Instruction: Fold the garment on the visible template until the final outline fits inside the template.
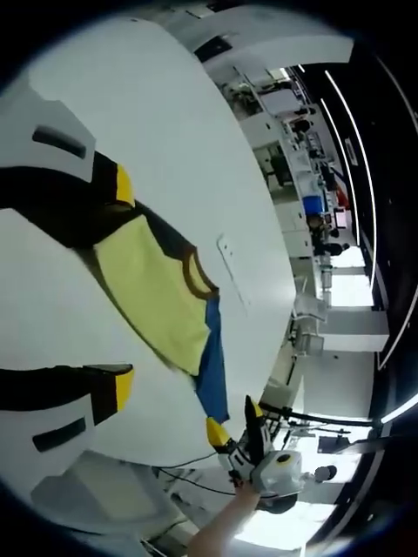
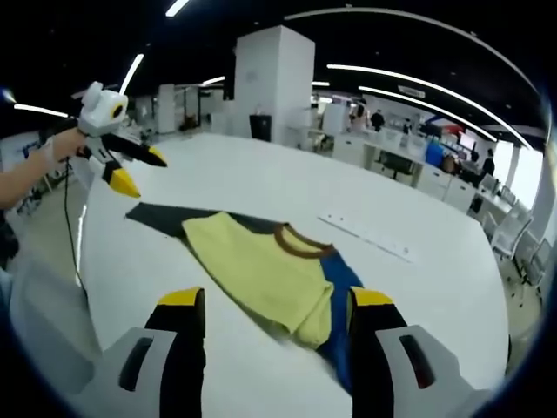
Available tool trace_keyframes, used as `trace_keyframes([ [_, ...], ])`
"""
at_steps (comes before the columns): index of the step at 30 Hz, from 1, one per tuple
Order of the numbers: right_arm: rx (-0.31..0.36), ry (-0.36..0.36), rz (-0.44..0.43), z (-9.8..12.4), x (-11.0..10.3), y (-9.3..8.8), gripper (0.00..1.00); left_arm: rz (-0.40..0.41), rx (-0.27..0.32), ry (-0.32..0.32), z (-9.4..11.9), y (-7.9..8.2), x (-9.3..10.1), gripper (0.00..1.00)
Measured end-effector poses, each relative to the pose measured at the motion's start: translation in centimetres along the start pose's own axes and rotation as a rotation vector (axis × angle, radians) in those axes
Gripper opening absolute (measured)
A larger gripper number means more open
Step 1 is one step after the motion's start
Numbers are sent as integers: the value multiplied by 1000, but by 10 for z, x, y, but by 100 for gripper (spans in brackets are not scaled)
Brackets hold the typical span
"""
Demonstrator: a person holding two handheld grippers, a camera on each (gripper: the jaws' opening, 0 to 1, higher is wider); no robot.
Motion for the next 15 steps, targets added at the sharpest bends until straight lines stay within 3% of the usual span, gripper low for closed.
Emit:
trace_keyframes([
  [15,54,-19,-9,36,-15,-6,84,-5,27,-12,28,-3,31,87],
])
Point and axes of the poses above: the point that each gripper's makers call its tool centre point, and the gripper's own axes: z roughly backward along the fingers, x roughly to its right, y roughly out of its top, the point moved 5 cm from there along z, roughly backward along the fingers, and after that the axes turned 15 degrees about -z, right-handed, at the moved point
